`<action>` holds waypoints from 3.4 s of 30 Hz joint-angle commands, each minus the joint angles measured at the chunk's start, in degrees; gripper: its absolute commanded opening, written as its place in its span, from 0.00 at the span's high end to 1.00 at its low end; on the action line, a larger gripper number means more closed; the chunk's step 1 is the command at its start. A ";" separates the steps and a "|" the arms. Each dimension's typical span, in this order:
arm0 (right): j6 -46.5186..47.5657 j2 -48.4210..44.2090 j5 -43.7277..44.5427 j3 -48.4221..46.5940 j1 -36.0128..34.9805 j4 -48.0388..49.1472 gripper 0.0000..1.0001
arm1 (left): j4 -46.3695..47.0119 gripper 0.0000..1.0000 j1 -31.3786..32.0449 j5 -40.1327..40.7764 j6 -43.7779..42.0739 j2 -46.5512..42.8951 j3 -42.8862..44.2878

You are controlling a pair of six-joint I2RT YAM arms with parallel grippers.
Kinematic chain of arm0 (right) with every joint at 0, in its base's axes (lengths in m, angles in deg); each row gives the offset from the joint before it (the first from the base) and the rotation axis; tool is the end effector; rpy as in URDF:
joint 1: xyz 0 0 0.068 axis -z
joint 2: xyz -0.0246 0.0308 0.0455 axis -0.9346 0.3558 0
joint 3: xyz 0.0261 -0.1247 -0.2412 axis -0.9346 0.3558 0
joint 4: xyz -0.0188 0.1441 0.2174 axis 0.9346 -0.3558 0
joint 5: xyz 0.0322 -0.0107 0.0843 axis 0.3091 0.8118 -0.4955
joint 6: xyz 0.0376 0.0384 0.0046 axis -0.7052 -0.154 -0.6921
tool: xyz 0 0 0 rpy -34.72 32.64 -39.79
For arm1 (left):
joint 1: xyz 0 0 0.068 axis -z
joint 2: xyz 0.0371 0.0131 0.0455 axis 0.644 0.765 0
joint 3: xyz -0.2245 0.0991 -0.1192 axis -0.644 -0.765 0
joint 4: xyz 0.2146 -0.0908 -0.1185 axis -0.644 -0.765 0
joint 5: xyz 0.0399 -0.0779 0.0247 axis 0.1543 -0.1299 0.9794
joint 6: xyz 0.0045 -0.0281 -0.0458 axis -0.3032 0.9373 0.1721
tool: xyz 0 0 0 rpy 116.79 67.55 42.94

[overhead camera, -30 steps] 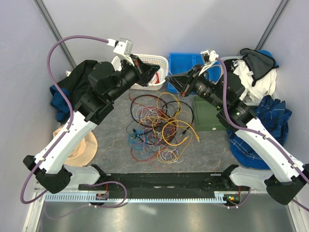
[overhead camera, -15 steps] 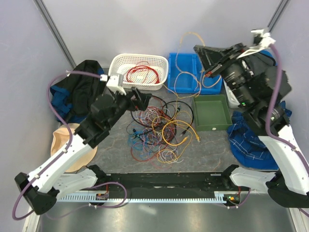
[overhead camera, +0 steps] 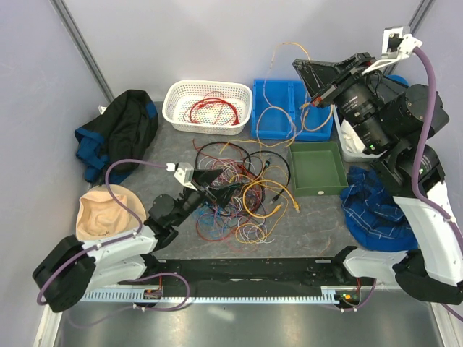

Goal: Untangle the cables

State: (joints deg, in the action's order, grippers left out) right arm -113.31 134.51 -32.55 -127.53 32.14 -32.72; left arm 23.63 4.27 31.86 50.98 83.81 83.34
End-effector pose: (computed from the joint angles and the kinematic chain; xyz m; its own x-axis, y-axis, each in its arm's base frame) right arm 0.1446 0.1057 0.5978 0.0263 0.5477 -0.8363 -0.6079 0.6729 0.4215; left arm 0.1468 -0.1433 0.2364 -0.1591 -0.4266 -0.8903 0.6906 0.5963 -0.4092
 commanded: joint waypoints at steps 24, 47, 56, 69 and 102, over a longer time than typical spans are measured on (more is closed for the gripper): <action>0.58 -3.01 3.63 -1.99 -0.16 -3.18 1.00 | 0.73 0.98 4.25 9.53 -3.86 19.25 12.15; 7.35 -7.94 17.26 -0.23 -0.08 -3.01 1.00 | -56.76 0.98 -19.57 10.86 29.19 10.71 21.13; 10.15 -0.38 23.14 2.15 -0.08 -0.20 1.00 | -60.98 0.98 -19.57 4.26 25.15 -2.19 22.46; 6.48 21.13 23.68 1.45 7.48 9.64 1.00 | -65.38 0.98 -19.49 -1.72 24.00 -12.14 20.71; 3.57 56.23 24.03 -4.63 15.92 22.12 1.00 | -63.97 0.98 -19.57 -2.60 26.11 -12.76 17.45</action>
State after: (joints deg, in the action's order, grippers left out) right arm -108.06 189.85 -8.77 -134.07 47.94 -13.68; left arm -41.20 -15.23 29.43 76.83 70.65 100.43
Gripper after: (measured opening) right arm 0.010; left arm 0.026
